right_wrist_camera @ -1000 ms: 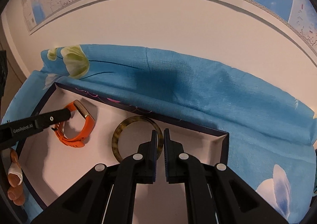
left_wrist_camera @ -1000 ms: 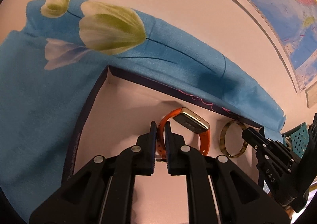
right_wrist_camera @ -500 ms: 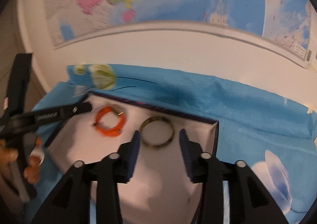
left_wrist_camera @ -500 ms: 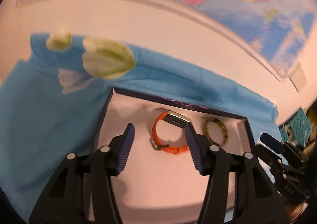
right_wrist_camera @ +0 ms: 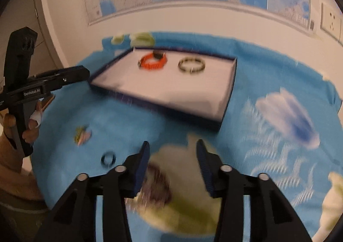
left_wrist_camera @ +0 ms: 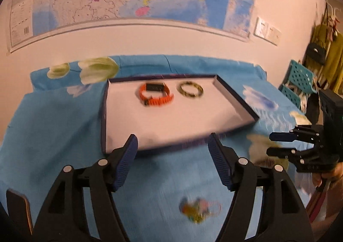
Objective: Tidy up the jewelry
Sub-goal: 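Open both grippers and lift them out of the tray, then grasp the clear crystal bracelet with the right gripper while the left gripper grasps the small pink item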
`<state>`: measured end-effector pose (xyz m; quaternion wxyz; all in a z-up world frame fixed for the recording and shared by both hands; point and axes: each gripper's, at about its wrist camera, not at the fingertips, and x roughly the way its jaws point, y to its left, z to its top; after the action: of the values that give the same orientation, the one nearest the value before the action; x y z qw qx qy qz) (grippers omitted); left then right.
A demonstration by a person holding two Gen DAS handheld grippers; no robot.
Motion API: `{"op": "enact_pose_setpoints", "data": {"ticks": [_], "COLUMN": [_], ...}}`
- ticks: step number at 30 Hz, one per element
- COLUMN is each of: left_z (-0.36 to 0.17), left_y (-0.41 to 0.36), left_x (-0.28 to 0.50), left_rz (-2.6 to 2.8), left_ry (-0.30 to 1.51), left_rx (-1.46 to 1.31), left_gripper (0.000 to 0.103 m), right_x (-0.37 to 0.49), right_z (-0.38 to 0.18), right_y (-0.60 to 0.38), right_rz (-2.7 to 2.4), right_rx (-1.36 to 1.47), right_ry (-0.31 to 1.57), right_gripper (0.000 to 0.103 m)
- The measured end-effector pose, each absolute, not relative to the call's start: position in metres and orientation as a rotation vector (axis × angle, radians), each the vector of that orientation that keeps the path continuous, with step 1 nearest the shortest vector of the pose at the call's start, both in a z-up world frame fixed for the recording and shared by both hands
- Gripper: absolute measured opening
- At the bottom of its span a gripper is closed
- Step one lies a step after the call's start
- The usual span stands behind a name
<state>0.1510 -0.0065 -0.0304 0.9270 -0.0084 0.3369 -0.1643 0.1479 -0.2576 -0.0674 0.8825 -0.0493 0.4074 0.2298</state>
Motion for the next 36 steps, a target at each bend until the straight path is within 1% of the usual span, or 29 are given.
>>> {"op": "enact_pose_setpoints", "data": {"ticks": [2,6,18,25,29,36], "left_z": [-0.036,-0.044,-0.055,-0.063,-0.067,-0.073], "left_y": [-0.009,-0.011,-0.019,-0.018,-0.018,-0.024], "left_x": [0.142,0.125,0.093,0.085,0.082,0.078], "left_rz": [-0.354,-0.367,-0.407,-0.404,-0.41,-0.434], "left_ry": [0.7,0.707,0.717,0.735,0.749,0.766], "left_rx": [-0.011,-0.004,0.029,0.039,0.042,0.051], "left_gripper": [0.067,0.067,0.067,0.067,0.067,0.067], "right_x": [0.142,0.131,0.092,0.094,0.094,0.092], "right_z": [-0.073,-0.071,-0.065,-0.081,-0.084,-0.081], "right_y": [-0.262,-0.265,-0.23,-0.215,-0.215,-0.224], "right_rz": [0.474,0.476,0.563,0.535,0.511,0.519], "right_rx": [-0.089,-0.058,-0.126,-0.17,-0.184,-0.138], "right_ry": [0.867,0.864,0.839,0.868,0.863,0.853], "right_gripper": [0.031,0.029,0.029,0.03,0.022,0.021]}}
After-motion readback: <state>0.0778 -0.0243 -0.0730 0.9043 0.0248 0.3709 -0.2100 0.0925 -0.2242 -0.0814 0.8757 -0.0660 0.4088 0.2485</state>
